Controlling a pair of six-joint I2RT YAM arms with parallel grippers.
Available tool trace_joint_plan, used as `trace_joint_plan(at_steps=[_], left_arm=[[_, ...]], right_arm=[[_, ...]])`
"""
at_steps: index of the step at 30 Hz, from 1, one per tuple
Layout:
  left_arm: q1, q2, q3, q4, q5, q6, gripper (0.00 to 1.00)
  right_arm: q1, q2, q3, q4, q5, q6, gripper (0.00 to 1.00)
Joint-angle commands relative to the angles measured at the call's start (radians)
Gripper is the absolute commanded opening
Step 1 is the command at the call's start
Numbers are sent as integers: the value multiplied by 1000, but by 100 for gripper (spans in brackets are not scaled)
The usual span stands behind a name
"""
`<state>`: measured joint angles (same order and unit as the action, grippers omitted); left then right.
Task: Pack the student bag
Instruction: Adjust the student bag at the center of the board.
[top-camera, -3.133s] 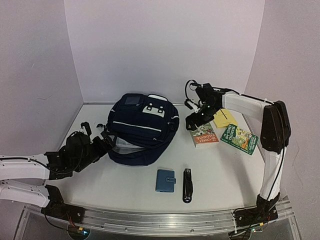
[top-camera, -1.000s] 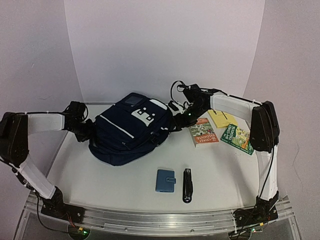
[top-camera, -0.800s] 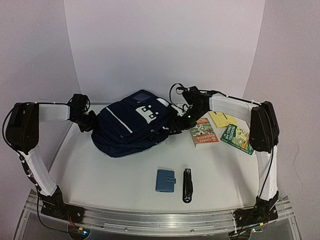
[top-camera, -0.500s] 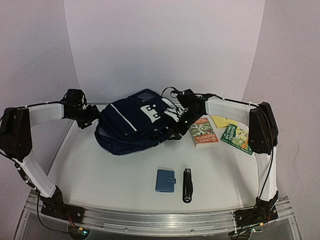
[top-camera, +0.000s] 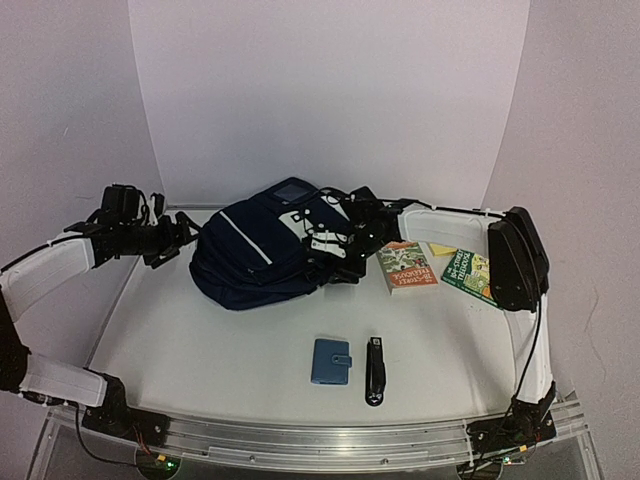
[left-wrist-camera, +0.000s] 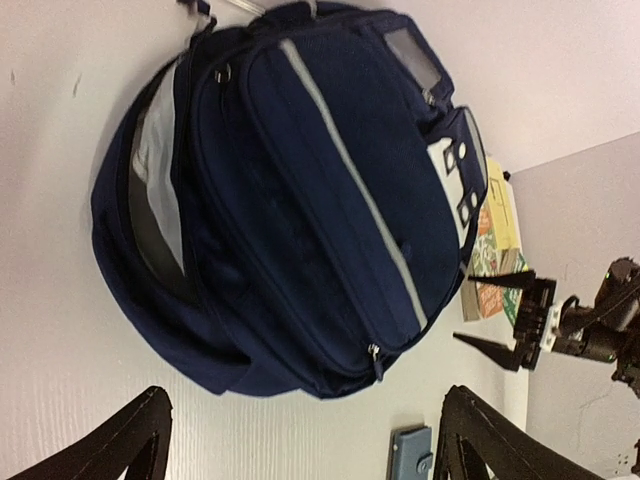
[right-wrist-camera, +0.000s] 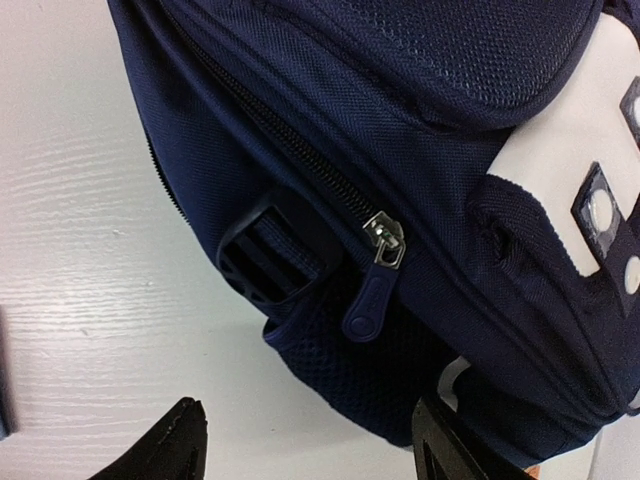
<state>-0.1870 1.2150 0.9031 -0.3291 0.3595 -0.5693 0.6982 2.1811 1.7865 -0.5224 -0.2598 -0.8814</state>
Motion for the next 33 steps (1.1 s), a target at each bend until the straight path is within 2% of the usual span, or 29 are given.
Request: trace_joint_plan(at_steps=[1, 5, 8, 10, 11, 14, 16, 20, 27, 30, 33], left_arm=[[-54, -80, -87, 3, 19, -19, 95], [-103, -101, -144, 17, 0, -34, 95], [-153, -94, -193, 41, -31, -56, 94], [-168, -79, -224, 70, -31, -85, 91], [-169, -71, -240, 93, -28, -103, 90], [-171, -41, -286, 171, -26, -141, 84], [-172, -2, -295, 219, -38, -150, 81], [-172, 138, -255, 304, -72, -130, 76], [-132, 381, -15, 299, -113, -23, 71], [-109, 365, 10, 305, -125, 11, 69], [-114, 268, -44, 349, -112, 48, 70]], right_arm=[[14, 37, -47, 117, 52, -147, 69], [16, 73, -72, 224, 85, -185, 68], [21, 106, -69, 273, 118, -197, 60], [23, 114, -78, 310, 139, -199, 49], [24, 115, -80, 316, 149, -196, 40], [27, 97, -90, 317, 153, -163, 8], [34, 67, -111, 314, 138, -131, 0], [59, 3, -133, 252, 75, -64, 0], [73, 7, -19, 76, -81, 144, 0], [73, 19, 23, 31, -122, 214, 0], [73, 36, 66, 5, -147, 289, 0]])
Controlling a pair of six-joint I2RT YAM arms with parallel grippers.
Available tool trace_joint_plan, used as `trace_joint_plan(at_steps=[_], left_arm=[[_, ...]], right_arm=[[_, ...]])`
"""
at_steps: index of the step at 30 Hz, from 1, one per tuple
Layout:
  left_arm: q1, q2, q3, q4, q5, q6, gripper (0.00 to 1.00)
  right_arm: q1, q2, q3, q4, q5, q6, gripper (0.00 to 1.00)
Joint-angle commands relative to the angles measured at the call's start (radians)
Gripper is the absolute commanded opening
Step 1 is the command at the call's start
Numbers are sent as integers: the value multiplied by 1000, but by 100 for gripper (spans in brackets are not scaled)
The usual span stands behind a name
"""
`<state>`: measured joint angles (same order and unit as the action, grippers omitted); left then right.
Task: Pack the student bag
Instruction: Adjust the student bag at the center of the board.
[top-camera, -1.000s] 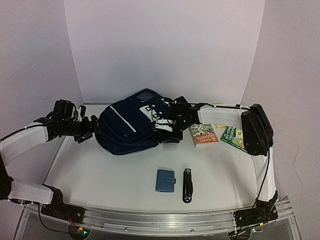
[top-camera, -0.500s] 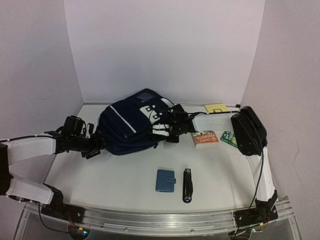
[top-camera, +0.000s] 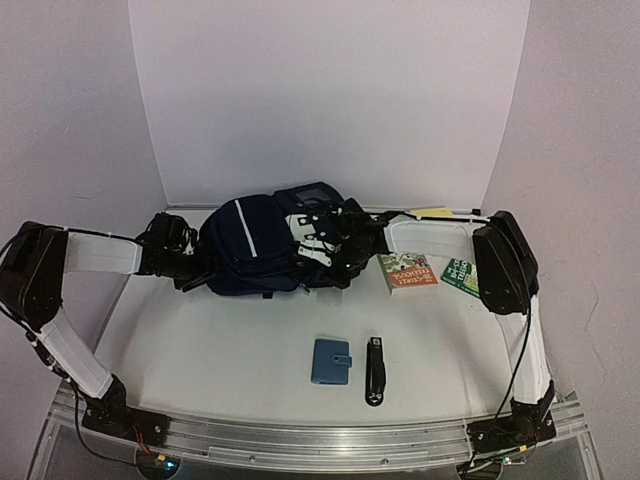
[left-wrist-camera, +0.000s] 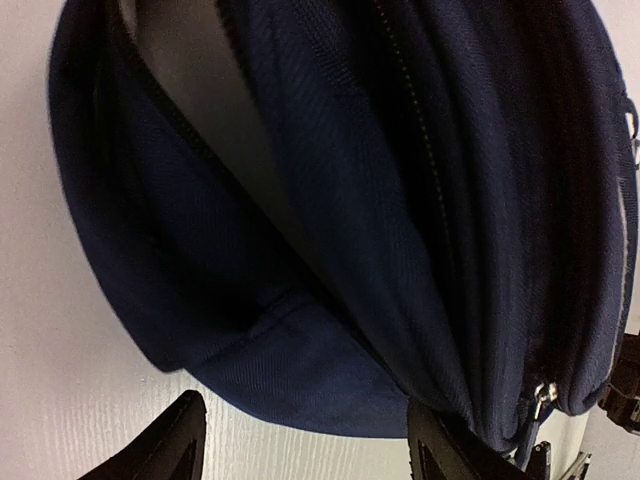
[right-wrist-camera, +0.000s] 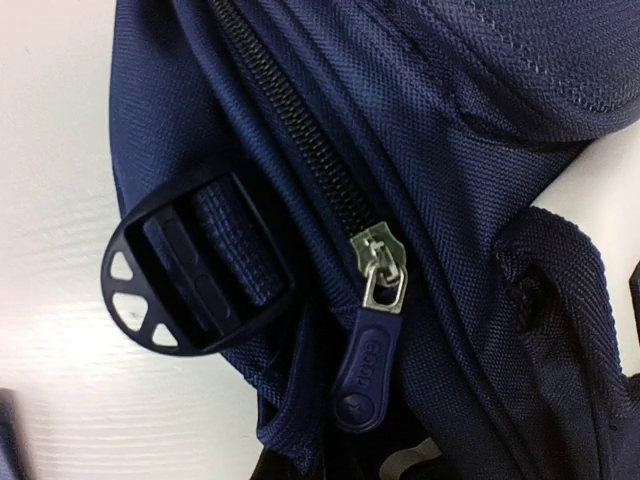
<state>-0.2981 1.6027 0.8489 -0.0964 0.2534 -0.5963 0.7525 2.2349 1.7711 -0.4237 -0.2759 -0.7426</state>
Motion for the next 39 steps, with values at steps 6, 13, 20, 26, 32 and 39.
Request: trace_joint_plan(at_steps=[6, 13, 20, 26, 32, 39], left_arm=[[-85, -404, -172, 106, -67, 133, 72], [-162, -538, -273, 20, -133, 130, 72], [-332, -392, -255, 129, -188, 185, 68], [-468, -177, -213, 271, -277, 217, 54], [-556, -1, -123, 359, -412, 247, 51], [-598, 117, -100, 550, -568, 265, 52]], right_arm=[[19, 22, 175, -118, -173, 322, 0], [24, 89, 235, -124, -166, 392, 0], [31, 120, 283, -129, -177, 453, 0], [31, 135, 321, -130, -204, 532, 0], [31, 140, 325, -130, -229, 570, 0], [31, 140, 326, -130, -252, 602, 0]])
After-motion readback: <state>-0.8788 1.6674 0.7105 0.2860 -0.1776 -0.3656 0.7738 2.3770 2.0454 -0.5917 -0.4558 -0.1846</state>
